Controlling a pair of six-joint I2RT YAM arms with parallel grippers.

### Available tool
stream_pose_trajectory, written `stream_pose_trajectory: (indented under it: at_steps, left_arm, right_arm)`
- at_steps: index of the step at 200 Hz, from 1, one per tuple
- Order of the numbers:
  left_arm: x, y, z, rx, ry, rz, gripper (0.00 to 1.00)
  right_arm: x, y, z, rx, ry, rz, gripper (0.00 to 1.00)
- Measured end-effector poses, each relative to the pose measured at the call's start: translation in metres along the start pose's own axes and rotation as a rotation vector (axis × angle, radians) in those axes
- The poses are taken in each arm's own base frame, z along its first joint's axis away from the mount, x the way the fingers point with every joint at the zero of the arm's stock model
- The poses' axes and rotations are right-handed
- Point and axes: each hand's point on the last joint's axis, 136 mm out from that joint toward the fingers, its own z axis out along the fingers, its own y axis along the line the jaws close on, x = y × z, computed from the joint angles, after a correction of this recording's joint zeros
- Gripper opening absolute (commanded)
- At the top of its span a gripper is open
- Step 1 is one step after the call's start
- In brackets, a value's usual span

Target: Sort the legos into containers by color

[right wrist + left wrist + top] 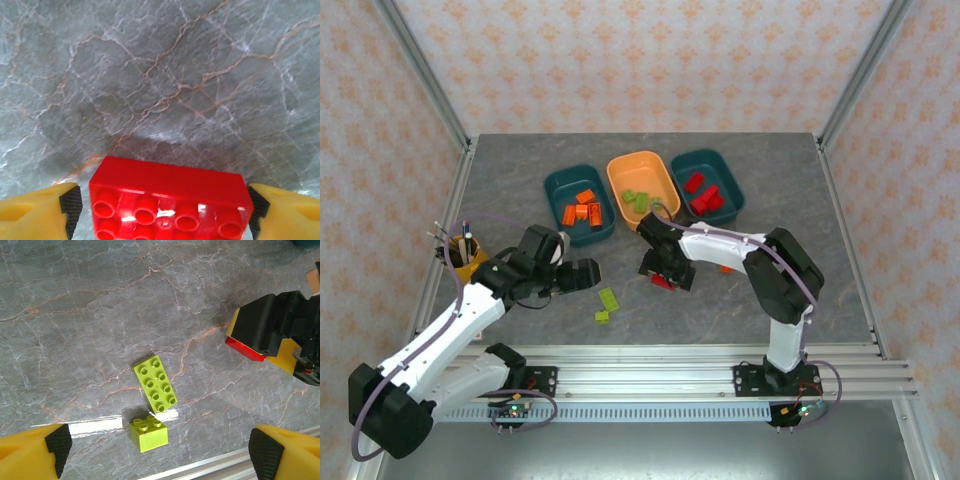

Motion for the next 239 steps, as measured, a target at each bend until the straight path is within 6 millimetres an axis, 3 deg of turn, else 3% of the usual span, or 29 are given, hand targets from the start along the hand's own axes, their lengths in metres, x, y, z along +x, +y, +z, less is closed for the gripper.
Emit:
stream_pose_trajectory:
  at_steps: [53, 75, 96, 113, 137, 162, 183, 202, 239]
  left_arm:
    - [0.000, 0.000, -0.001, 0.003, -0.003, 0.000, 0.94]
    - [-0.001, -0.001, -0.001, 0.003, -0.003, 0.000, 0.94]
    - [-0.004, -0.003, -0.001, 0.004, -0.004, -0.004, 0.94]
    - [-0.012, -0.011, -0.004, 0.010, -0.012, -0.003, 0.94]
    - [-0.032, -0.029, -0.008, 0.032, -0.038, -0.004, 0.94]
    - [-0.057, -0.049, -0.007, 0.061, -0.071, -0.014, 0.94]
    - [-0.077, -0.064, -0.001, 0.076, -0.087, -0.021, 0.94]
    - [-0.098, -0.080, 0.008, 0.089, -0.101, -0.029, 0.94]
    - [-0.138, -0.109, 0.027, 0.120, -0.134, -0.026, 0.94]
  right_arm:
    - [-0.001, -0.004, 0.000, 0.035, 0.000, 0.016, 0.59]
    - [-0.006, 0.001, -0.004, 0.029, -0.020, 0.006, 0.55]
    - [-0.017, 0.007, -0.017, 0.036, -0.063, -0.020, 0.54]
    - [-0.033, 0.017, -0.040, 0.021, -0.126, -0.052, 0.54]
    - [-0.071, 0.027, -0.089, -0.047, -0.238, -0.053, 0.54]
    - [-0.129, 0.020, -0.140, -0.104, -0.367, -0.002, 0.54]
    - [-0.177, 0.013, -0.165, -0.118, -0.454, 0.049, 0.53]
    - [-0.215, 0.009, -0.167, -0.113, -0.493, 0.104, 0.52]
    - [-0.279, 0.002, -0.137, -0.063, -0.535, 0.236, 0.52]
